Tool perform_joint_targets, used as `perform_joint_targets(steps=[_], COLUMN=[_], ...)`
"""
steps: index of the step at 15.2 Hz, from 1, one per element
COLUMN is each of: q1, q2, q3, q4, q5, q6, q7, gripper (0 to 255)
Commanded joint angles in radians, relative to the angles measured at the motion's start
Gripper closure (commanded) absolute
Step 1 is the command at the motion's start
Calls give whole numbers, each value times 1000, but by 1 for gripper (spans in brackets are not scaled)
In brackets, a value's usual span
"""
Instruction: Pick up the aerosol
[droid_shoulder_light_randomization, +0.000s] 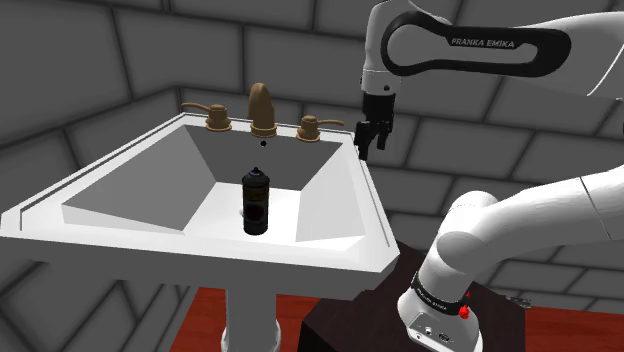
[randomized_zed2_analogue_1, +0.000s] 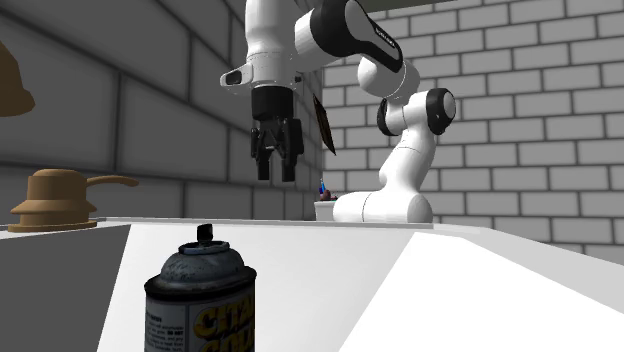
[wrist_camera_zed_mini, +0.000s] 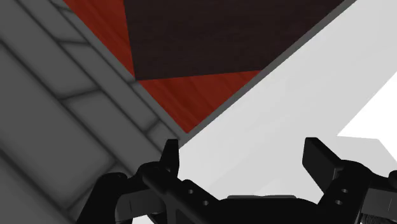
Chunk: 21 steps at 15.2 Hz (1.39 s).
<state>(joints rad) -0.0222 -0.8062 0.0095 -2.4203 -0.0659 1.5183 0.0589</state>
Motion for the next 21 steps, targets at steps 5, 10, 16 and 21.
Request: perform_joint_targets(steps=[5,10,16,21], q1=[64,151,269,387], q2=[41,111,214,305], q3=[-17,-37,-61,-89], q4=[-54,-98,-121,-119], q5=[16,46,104,176], q6=[193,429,695,894], q7=[-107,-245,-429,-604], gripper=[0,0,0,0])
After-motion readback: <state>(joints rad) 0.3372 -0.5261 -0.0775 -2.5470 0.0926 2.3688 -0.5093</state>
